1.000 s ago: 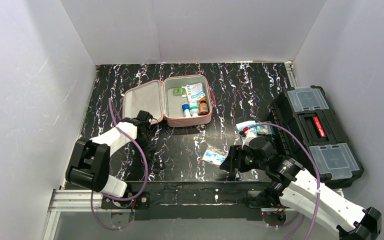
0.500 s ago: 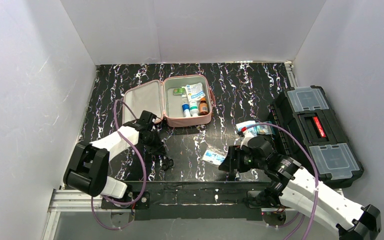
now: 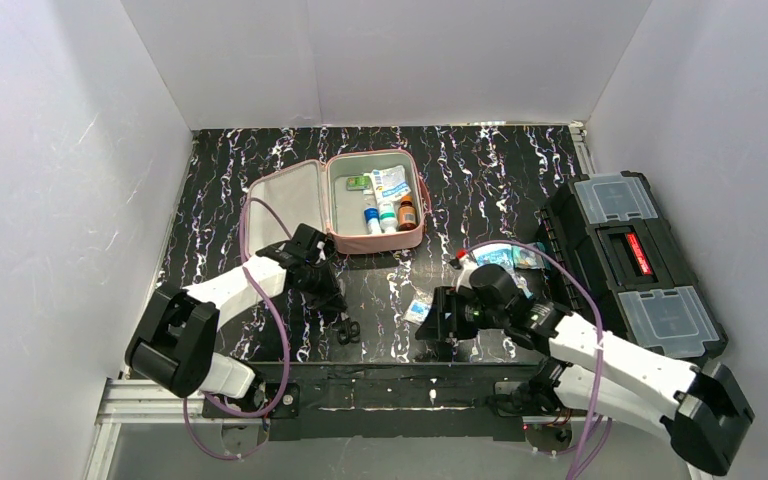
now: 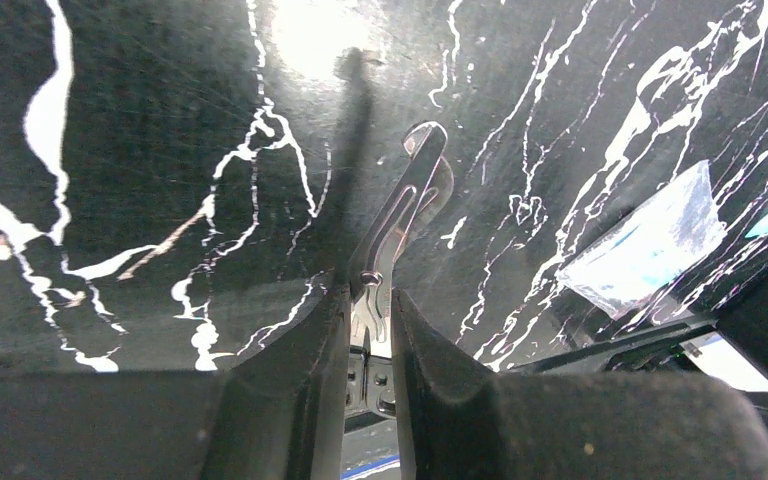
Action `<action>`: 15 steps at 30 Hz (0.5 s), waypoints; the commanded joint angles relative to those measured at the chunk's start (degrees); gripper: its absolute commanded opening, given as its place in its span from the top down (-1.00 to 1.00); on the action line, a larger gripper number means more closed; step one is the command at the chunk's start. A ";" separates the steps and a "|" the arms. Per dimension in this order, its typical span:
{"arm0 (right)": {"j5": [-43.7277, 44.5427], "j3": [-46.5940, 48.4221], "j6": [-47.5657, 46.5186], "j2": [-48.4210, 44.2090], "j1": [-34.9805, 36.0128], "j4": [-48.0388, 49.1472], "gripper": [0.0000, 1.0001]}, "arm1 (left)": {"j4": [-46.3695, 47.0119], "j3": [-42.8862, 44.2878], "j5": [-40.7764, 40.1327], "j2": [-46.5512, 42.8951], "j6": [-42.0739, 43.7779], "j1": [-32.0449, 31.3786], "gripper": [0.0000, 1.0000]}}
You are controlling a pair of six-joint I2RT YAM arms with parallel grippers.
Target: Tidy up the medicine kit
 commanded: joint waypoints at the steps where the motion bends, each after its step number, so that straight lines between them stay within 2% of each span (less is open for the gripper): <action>1: -0.86 3.91 2.61 7.05 3.24 10.16 -0.43 | 1.41 -0.07 1.17 0.78 -1.21 -1.32 1.00; 8: 2.10 7.56 5.57 19.56 9.48 20.40 -0.42 | 3.55 -0.57 2.32 1.96 -2.25 -1.93 1.00; 15: 5.08 8.71 9.02 26.62 12.05 28.06 -0.42 | 4.85 -1.35 3.08 2.34 -2.42 -2.07 1.00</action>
